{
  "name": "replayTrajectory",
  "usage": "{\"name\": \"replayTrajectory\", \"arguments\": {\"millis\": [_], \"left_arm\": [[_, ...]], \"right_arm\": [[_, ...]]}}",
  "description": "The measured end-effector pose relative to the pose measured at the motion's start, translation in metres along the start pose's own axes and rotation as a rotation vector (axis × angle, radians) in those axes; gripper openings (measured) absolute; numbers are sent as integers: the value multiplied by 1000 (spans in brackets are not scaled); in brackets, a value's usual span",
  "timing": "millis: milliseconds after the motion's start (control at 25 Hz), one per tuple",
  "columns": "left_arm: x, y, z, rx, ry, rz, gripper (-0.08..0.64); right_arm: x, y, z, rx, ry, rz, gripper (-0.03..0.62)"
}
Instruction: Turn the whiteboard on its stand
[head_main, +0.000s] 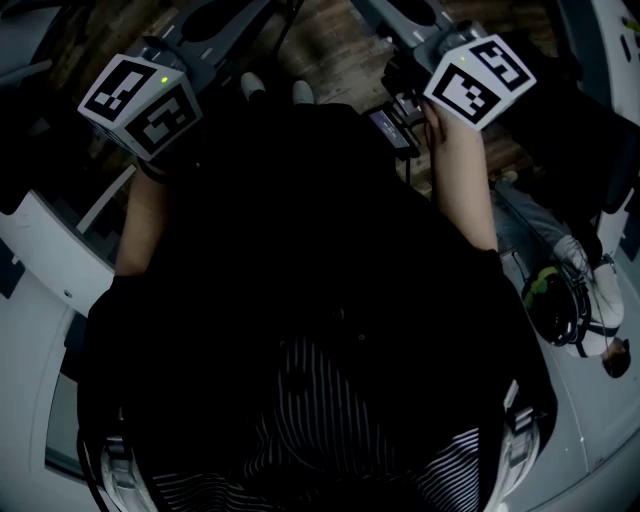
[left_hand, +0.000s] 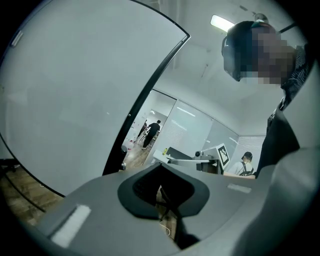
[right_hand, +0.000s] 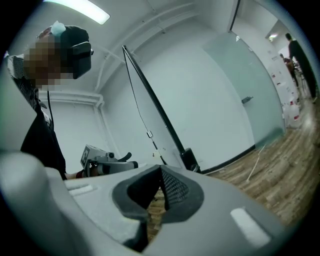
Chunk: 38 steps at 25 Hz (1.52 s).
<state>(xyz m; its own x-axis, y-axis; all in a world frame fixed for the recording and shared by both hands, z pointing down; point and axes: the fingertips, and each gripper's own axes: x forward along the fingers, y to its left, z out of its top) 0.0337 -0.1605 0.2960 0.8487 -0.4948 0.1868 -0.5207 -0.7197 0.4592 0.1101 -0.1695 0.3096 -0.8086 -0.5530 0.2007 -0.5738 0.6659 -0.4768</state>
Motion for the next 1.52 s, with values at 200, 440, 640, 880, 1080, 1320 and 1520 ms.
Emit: {"name": "replayTrajectory", "arguments": {"millis": [200, 440, 640, 880, 1080, 1320, 1520], "left_arm": [[5, 8, 19, 22, -39, -27, 5], [-3, -3, 20, 47, -71, -39, 5], [-14, -7, 17, 42, -83, -14, 5], [-28, 0, 10, 6, -73, 29, 5], [-35, 3, 0, -18, -86, 44, 5], [-44, -2, -10, -35, -79, 67, 5], [-51, -10, -16, -36, -80, 95, 5]], "right_arm": [[11, -13, 30, -59, -40, -63, 2], [-2, -19, 47, -134, -77, -149, 3], [3, -16, 53, -170, -73, -137, 77], [35, -29, 48, -214, -13, -125, 203], [50, -41, 35, -235, 43, -162, 265], [50, -52, 27, -257, 42, -195, 268], [47, -65, 12, -258, 85, -210, 290]]}}
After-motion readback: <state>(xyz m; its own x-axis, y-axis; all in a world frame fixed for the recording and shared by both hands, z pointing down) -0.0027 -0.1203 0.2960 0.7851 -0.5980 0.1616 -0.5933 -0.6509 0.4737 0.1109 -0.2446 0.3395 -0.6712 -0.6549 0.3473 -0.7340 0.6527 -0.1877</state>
